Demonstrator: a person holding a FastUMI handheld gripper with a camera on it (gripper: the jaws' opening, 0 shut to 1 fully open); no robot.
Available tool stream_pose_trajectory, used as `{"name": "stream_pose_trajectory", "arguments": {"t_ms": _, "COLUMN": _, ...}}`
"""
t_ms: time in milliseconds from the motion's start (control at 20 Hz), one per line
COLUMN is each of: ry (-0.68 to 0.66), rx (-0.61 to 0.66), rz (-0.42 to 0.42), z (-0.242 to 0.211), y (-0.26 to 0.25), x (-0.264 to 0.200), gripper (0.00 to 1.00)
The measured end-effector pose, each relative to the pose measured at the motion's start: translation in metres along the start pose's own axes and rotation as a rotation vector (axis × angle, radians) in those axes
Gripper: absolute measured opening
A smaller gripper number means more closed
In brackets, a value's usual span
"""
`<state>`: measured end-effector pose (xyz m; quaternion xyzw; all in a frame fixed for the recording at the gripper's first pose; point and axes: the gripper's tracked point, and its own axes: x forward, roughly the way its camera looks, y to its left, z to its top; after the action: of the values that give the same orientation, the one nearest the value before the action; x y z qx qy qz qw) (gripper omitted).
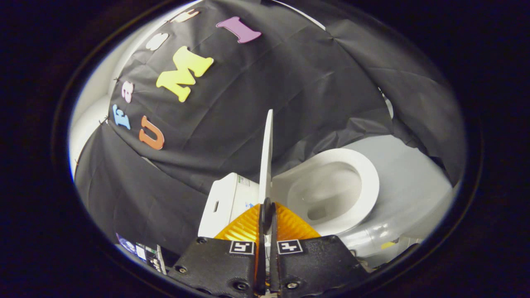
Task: Open the toilet lid.
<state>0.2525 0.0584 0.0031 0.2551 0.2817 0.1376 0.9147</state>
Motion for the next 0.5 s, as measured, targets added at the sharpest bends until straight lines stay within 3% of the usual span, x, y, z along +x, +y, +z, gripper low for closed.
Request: {"name": "stream_pose_trajectory", "arguments": {"t_ms": 500, "ry": 0.003, "rx": -0.144, "rz": -0.041, "z": -0.008, "y": 0.068, "x": 0.006, "gripper": 0.07}}
